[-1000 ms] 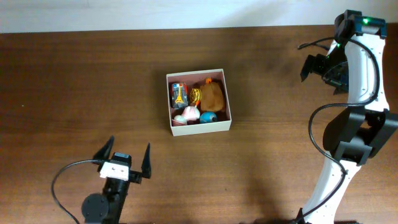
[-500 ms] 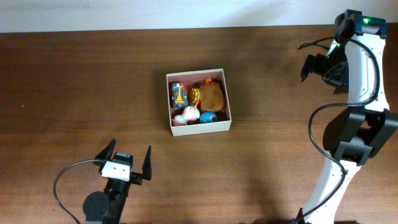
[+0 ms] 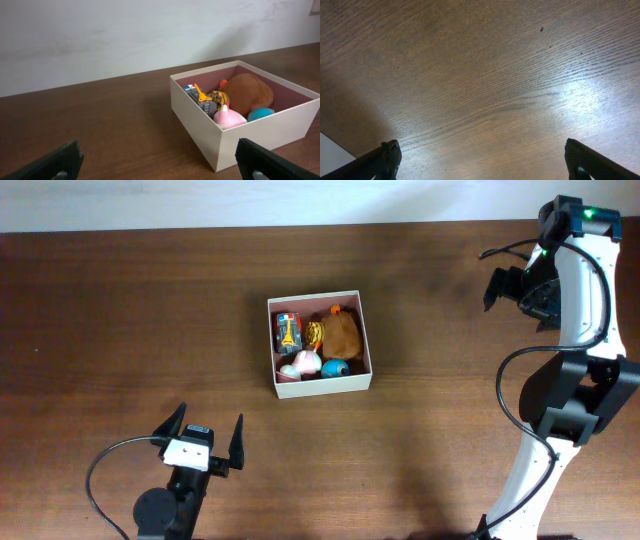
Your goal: Pack container
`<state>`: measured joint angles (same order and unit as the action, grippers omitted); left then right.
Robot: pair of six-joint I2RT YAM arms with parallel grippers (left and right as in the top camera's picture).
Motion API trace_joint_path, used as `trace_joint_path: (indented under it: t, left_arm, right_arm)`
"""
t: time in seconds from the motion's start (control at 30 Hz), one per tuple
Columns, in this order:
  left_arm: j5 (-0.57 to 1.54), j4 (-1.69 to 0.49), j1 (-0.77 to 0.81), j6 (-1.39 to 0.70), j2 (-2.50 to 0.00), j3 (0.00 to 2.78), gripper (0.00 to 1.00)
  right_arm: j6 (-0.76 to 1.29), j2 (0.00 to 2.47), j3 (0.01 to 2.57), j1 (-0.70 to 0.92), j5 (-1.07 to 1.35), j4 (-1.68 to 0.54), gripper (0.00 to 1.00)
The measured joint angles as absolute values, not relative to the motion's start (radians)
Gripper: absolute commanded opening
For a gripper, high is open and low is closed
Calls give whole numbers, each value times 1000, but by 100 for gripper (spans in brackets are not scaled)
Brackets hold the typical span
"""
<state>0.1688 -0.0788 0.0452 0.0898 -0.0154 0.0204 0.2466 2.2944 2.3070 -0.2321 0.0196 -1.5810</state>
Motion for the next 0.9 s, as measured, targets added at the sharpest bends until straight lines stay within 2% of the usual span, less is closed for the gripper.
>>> trace_joint_path:
  t: [0.17, 0.27, 0.37, 0.57, 0.7, 0.77, 0.9]
  left_arm:
    - [169, -79, 45, 90, -15, 20, 100]
    - [169, -79, 45, 89, -15, 20, 99]
    - [169, -79, 45, 90, -15, 20, 100]
    - [169, -78, 45, 89, -15, 20, 99]
    - [169, -79, 45, 89, -15, 20, 100]
    - [169, -79, 45, 89, -15, 20, 100]
    - [169, -78, 45, 90, -15, 20, 100]
  right_arm:
    - [246, 2271, 2302, -226, 20, -1581, 99]
    - [246, 2177, 2294, -212, 19, -1573, 98]
    - [246, 2018, 2291, -178, 19, -1560, 99]
    - [246, 1549, 2291, -48, -45, -1540, 99]
    - [247, 1300, 2140, -38, -112, -1509, 99]
    - [246, 1181, 1997, -38, -135, -1397, 99]
    - [247, 955, 1627, -38, -139, -996, 98]
